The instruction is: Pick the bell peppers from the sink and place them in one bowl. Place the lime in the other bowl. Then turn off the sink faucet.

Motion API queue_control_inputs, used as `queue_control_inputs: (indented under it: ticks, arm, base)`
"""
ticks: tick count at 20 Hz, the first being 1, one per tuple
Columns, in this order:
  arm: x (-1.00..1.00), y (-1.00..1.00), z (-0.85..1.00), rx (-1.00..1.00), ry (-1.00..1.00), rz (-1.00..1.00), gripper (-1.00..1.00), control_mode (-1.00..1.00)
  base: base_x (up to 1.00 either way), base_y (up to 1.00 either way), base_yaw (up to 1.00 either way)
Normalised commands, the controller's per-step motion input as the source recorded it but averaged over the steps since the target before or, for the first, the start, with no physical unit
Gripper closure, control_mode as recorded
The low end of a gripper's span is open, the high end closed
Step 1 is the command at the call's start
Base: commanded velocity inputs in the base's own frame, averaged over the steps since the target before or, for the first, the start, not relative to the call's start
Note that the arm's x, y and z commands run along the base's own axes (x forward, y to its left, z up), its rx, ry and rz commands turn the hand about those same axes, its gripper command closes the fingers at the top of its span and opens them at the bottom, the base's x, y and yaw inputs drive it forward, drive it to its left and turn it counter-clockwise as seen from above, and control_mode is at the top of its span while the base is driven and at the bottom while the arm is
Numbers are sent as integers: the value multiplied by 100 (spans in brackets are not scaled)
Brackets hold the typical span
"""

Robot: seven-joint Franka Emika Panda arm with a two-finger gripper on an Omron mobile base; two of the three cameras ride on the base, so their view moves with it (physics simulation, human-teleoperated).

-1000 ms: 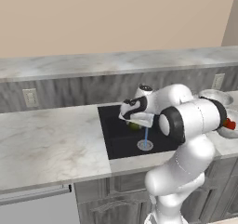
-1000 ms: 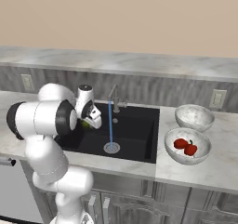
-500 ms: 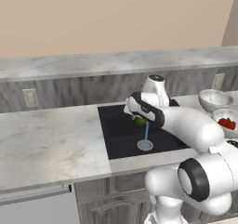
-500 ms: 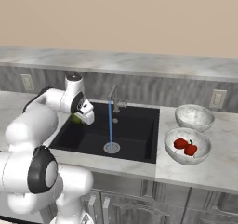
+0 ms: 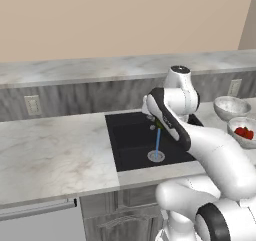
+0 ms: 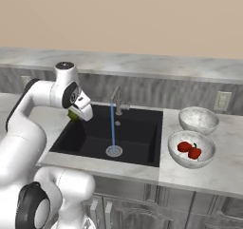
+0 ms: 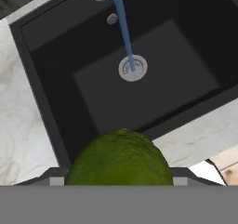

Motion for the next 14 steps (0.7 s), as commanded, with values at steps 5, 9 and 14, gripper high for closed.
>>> queue_control_inputs:
  ticks: [5,9,14]
  arm:
    - [-5,-39,85,-6,8,-5,100,-100]
    - [0,-44,74,-4,8,-4,100,-100]
    - [0,-57,28,-1,3,-1,100,-100]
  base:
    - [0,0,0]
    - [0,0,0]
    - [0,0,0]
